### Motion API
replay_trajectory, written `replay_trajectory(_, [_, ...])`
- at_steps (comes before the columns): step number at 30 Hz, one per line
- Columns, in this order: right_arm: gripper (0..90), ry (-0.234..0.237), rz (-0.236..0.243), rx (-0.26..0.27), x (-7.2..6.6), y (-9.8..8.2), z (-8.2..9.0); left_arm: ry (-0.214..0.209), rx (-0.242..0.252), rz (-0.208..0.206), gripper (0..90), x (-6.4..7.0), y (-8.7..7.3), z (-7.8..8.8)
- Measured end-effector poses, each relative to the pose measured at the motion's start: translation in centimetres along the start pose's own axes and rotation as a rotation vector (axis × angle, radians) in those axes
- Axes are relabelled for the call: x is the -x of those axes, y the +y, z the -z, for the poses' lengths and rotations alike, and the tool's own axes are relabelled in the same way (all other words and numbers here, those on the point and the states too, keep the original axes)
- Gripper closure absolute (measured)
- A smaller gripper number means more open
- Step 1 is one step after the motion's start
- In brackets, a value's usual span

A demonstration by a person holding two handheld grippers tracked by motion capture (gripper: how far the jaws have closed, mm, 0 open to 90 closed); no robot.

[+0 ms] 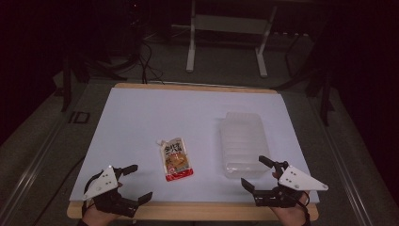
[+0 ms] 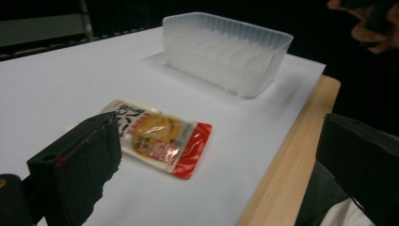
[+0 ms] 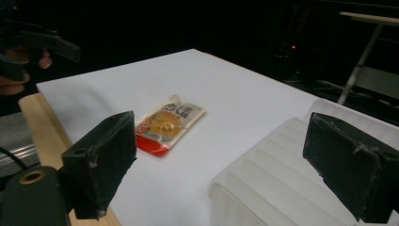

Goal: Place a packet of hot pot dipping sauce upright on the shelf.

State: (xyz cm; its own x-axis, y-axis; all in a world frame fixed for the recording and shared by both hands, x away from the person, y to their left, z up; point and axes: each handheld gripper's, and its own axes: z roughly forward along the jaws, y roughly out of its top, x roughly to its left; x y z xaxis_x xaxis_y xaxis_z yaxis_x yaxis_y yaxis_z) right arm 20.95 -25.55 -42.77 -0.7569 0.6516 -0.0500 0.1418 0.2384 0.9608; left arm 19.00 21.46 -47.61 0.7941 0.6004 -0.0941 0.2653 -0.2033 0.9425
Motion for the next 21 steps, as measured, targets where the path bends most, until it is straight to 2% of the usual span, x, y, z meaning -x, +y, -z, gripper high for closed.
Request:
replay_trajectory(3, [10.1, 0.003, 0.011, 0.004, -0.1, 0.1, 0.1, -0.011, -0.017, 0.009, 0.7, -0.3, -0.1, 0.2])
replay_trajectory(4, [10.1, 0.002, 0.017, 0.008, -0.2, 0.1, 0.1, -0.009, -0.051, 0.0, 0.7, -0.7, -0.3, 0.4])
replay_trajectory(5, [10.1, 0.009, 0.022, 0.005, -0.3, 0.1, 0.1, -0.024, -0.067, 0.004, 0.7, -0.9, -0.5, 0.5])
replay_trajectory(7, [10.1, 0.008, 0.033, 0.006, -0.4, 0.1, 0.2, -0.016, -0.077, 0.002, 0.7, -1.1, -0.6, 0.6])
replay_trajectory(8, [10.1, 0.009, 0.035, 0.002, -0.4, 0.1, 0.1, -0.024, -0.089, 0.011, 0.7, -1.4, -0.8, 0.7])
replay_trajectory(9, [10.1, 0.006, 0.035, 0.0, -0.4, 0.1, 0.2, -0.013, -0.089, 0.002, 0.8, -1.5, -0.8, 0.7])
replay_trajectory(14, [11.2, 0.004, 0.027, 0.007, -0.3, 0.1, 0.3, -0.033, -0.081, 0.0, 0.8, -1.3, -0.4, 0.4])
replay_trajectory(15, [12.2, 0.003, 0.034, 0.008, -0.3, 0.1, 0.3, -0.048, -0.08, 0.001, 0.8, -1.2, -0.2, 0.3])
replay_trajectory(21, [12.2, 0.009, 0.024, -0.013, -0.5, 0.0, 0.0, -0.058, -0.083, -0.039, 1.3, -0.6, 0.9, -0.7])
